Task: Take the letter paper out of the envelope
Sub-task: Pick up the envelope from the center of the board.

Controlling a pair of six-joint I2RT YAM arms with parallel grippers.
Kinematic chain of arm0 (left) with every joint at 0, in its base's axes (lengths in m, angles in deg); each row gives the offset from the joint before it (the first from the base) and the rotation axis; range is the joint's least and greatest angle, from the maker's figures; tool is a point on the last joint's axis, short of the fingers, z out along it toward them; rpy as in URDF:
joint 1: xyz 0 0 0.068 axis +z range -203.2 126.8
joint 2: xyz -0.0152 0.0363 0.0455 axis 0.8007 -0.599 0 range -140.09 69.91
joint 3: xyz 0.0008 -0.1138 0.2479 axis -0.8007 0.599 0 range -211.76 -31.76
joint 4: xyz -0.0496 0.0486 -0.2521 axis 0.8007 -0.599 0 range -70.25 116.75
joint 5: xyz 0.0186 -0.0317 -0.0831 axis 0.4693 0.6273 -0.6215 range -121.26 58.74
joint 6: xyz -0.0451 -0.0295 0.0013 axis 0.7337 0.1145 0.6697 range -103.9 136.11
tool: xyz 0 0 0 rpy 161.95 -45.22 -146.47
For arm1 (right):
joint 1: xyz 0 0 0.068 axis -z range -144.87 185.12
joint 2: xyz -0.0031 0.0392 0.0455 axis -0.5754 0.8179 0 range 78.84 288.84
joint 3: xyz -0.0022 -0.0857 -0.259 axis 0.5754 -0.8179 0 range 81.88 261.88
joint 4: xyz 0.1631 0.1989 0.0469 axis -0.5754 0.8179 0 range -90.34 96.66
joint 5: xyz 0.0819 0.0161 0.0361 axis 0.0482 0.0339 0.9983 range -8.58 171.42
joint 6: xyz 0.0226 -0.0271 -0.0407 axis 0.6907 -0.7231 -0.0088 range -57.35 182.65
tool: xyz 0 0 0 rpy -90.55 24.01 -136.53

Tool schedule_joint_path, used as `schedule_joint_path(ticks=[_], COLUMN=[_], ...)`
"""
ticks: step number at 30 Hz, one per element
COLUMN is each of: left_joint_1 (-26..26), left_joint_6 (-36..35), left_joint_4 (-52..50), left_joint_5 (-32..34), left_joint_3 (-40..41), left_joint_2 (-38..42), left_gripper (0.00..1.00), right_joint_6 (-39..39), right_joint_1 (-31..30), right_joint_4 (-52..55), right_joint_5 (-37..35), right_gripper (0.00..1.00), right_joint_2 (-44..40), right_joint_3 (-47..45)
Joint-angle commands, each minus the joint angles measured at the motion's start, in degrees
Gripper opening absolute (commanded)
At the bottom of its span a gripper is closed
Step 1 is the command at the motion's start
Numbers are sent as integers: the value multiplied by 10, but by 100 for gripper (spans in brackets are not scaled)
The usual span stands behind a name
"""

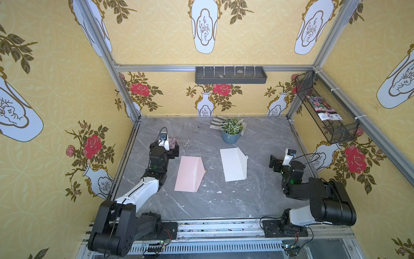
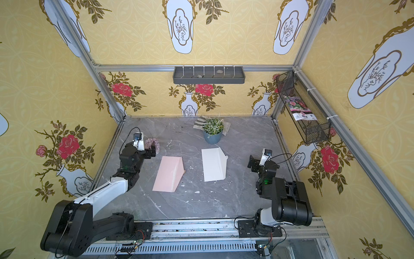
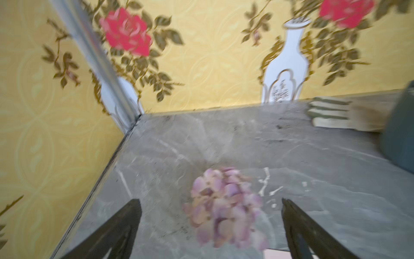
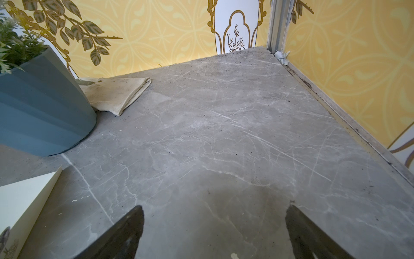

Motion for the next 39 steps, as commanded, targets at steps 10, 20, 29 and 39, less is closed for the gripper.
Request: schedule_joint_path(ticks=[10,20,29,39], left_joint_1=[-90,-90,-89,-90], left_joint_6=[170,171,180,185], left_joint_4=[-55,-95,-126,-125], left_joint_5=[36,52,40,34], left_joint_3=[131,99,66,64], left_joint_2=[179,146,94,88], left_gripper=[99,99,99,99], right_joint_6=[-95,93,381,474], right_joint_1=[-192,-649,-680,-661], right_joint_4=[74,586,624,370], right_joint_5=[-267,-274,-129,20], right_gripper=[74,74,78,74], right_joint_2=[-148,-53,112,106], right_joint_3=[4,383,449,323])
